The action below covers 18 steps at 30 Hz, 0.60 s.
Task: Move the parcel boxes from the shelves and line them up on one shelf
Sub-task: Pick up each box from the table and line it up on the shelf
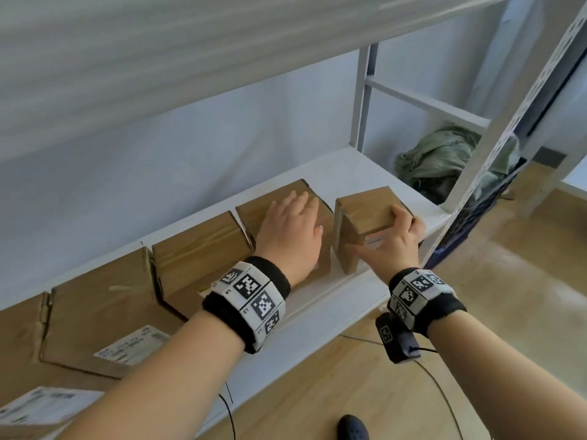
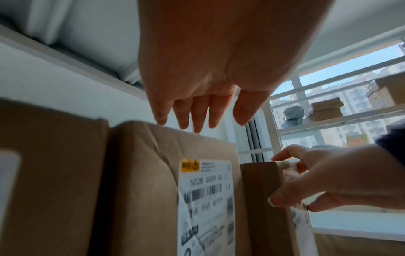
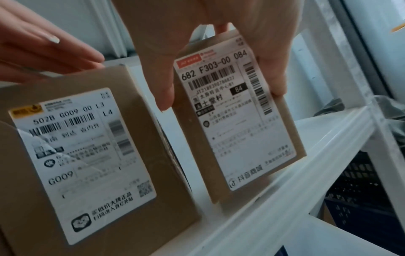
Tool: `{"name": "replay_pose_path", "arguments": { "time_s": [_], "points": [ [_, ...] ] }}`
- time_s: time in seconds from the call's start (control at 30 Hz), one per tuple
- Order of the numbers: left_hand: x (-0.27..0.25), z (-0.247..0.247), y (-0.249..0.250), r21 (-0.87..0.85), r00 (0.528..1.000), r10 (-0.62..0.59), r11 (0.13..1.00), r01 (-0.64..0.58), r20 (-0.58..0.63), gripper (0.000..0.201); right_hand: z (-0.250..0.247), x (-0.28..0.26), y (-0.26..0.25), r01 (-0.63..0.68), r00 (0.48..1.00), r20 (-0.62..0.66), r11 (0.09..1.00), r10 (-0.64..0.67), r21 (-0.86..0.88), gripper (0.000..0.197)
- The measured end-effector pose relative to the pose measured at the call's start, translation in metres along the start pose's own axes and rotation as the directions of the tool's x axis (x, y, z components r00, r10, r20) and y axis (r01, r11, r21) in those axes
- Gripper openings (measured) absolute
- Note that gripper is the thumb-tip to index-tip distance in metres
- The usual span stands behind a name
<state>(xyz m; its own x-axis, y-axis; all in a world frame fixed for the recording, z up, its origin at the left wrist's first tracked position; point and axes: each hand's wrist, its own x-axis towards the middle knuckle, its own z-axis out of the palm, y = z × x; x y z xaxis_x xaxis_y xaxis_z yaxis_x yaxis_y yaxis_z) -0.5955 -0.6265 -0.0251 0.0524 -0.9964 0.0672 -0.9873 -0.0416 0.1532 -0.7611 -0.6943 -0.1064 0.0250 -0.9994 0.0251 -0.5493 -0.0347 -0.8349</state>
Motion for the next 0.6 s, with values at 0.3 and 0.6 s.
{"name": "replay_pose_path", "arguments": {
  "time_s": [0.3, 0.6],
  "points": [
    [0.008, 0.021, 0.002, -0.045, 0.994, -0.077, 0.996, 0.074, -0.077, 0.044, 0.017, 0.033, 0.011, 0.166, 0.981, 0.101, 0.986, -0.165, 0.0, 0.097],
    [0.007, 0.032, -0.001, -0.012, 0.987, -0.075, 0.997, 0.074, -0.142, 0.041, 0.008, 0.043, 0.008, 0.247, 0.955, 0.171, 0.969, -0.244, 0.005, 0.078]
  ]
}}
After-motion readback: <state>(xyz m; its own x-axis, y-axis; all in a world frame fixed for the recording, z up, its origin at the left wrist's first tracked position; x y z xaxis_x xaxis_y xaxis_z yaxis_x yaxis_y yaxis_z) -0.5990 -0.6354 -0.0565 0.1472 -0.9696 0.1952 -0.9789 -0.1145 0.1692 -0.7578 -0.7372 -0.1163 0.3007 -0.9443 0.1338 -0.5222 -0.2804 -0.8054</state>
